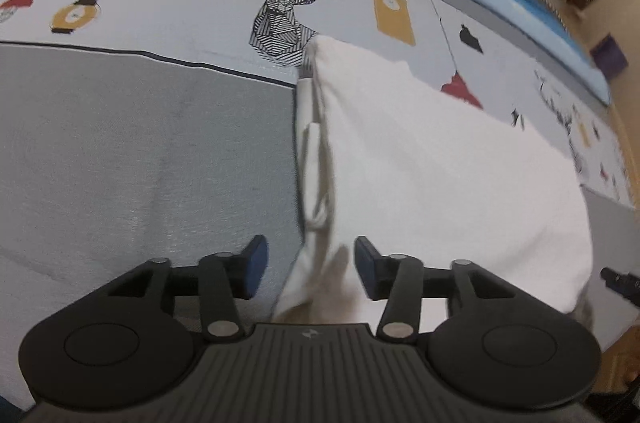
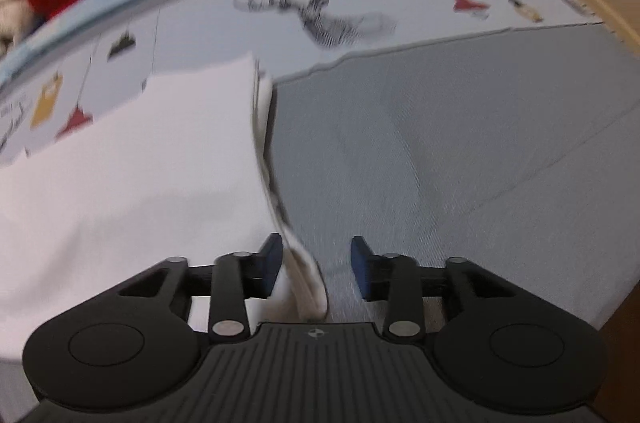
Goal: Fold small clothes
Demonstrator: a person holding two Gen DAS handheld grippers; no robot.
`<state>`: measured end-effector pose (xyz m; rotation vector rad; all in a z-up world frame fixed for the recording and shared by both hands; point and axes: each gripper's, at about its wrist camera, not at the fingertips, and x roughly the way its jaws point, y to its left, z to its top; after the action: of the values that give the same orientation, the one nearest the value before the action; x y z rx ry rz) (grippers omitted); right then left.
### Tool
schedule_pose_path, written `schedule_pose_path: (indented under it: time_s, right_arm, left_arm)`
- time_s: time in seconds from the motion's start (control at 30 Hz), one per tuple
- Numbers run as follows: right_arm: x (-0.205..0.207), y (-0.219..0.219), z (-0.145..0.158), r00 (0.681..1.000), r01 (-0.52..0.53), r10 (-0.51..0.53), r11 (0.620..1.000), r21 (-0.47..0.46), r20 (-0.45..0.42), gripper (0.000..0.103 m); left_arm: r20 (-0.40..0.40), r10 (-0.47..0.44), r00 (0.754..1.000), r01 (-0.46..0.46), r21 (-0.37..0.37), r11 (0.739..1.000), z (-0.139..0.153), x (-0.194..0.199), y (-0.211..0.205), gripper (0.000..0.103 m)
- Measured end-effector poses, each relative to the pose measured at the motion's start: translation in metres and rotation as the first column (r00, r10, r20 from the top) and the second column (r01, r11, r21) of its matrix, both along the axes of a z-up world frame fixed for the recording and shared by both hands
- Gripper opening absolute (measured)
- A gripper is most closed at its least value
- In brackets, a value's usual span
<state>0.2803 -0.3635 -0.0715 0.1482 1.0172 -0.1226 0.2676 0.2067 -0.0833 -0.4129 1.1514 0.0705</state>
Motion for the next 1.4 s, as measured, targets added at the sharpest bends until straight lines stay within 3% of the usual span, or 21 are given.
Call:
schedule_pose_path:
  time_s: [0.17,0.8,0.87,0.93,1.03,1.27,1.4]
  right_arm:
    - [0.001,0.004,0.002,1.000,-0.004,0.004,1.000,0.012,0.013,0.040]
    - [0.012,-0.004,0.001,1.000,0.016,-0.017,1.000,0.024,0.016,0.040]
    - [0.011,-0.005,0.002,1.000,0.019,-0.020,1.000,0.023,0.018,0.040]
    - [0.011,-0.006,0.002,1.000,0.021,-0.022,1.000,0.023,0.018,0.040]
    - [0.010,-0.006,0.003,1.000,0.022,-0.022,1.000,0.019,0.020,0.040]
    - [0.010,-0.001,0.004,0.999,0.031,-0.031,0.999,0.022,0.023,0.040]
    - [0.012,0.008,0.004,0.999,0.021,-0.021,0.999,0.024,0.027,0.040]
  left_arm:
    - [-0.008,0.018,1.000,-0.018,-0.007,1.000,-0.007,0.018,-0.007,0.068]
    - [-0.104,0.005,0.995,0.001,0.054,0.999,-0.045,0.056,-0.026,0.067]
    - [-0.095,-0.014,0.995,0.020,0.061,0.998,-0.045,0.057,-0.030,0.054]
    - [-0.088,-0.029,0.996,0.035,0.059,0.998,-0.044,0.056,-0.034,0.049]
    - [-0.076,-0.056,0.996,0.060,0.060,0.996,-0.042,0.055,-0.037,0.029]
    - [-0.044,-0.061,0.997,0.063,0.034,0.997,-0.034,0.047,-0.028,0.019]
    - [-0.057,-0.018,0.998,0.024,0.109,0.994,-0.028,0.037,-0.013,0.019]
